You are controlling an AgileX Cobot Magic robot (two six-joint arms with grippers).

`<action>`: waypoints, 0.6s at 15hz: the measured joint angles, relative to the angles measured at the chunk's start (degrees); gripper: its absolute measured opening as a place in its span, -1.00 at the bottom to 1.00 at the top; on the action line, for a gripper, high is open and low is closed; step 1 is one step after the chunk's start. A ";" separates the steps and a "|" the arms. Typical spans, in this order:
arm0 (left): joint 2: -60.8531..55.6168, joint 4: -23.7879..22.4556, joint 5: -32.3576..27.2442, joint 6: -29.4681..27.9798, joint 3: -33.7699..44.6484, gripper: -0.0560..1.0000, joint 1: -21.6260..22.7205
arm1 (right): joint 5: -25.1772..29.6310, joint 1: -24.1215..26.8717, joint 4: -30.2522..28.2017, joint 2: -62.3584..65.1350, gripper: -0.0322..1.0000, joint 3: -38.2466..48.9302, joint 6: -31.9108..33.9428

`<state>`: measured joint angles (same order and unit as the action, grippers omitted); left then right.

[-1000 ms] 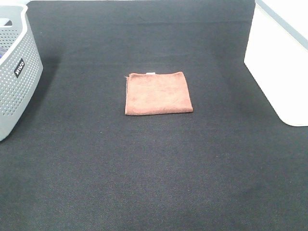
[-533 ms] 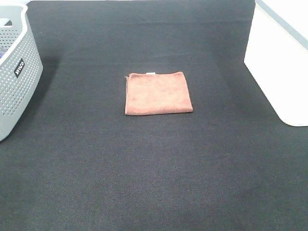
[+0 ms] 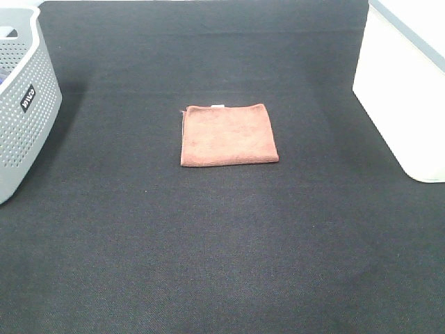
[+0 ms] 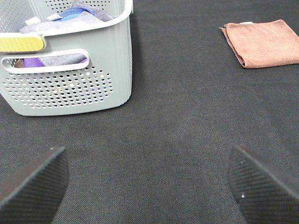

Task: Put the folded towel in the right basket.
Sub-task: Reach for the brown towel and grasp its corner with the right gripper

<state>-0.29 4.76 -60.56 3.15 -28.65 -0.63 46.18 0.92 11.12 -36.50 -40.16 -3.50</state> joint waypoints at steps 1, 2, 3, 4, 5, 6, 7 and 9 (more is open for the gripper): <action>0.00 0.00 0.00 0.00 0.00 0.76 0.00 | -0.11 0.00 1.60 -5.04 0.39 -2.06 -1.32; 0.00 0.00 0.00 0.00 0.00 0.76 0.00 | -0.46 0.00 2.46 -9.91 0.39 -4.76 -3.44; 0.00 0.00 0.00 0.00 0.00 0.76 0.00 | -0.63 0.00 3.09 -13.75 0.39 -7.39 -5.10; 0.00 0.00 0.00 0.00 0.00 0.76 0.00 | -0.74 0.00 3.38 -18.28 0.39 -10.49 -6.53; 0.00 0.00 0.00 0.00 0.00 0.76 0.00 | -0.92 0.00 4.18 -24.58 0.39 -14.90 -8.19; 0.00 0.00 0.00 0.00 0.00 0.76 0.00 | -0.92 0.00 4.18 -24.58 0.39 -14.90 -8.19; 0.00 0.00 0.00 0.00 0.00 0.76 0.00 | -0.97 0.00 5.50 -28.02 0.39 -17.59 -9.11; 0.00 0.00 0.00 0.00 0.00 0.76 0.00 | -0.97 0.00 9.00 -33.86 0.39 -22.52 -11.17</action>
<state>-0.29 4.76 -60.56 3.15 -28.65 -0.63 45.21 0.92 20.11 -70.36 -62.68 -14.67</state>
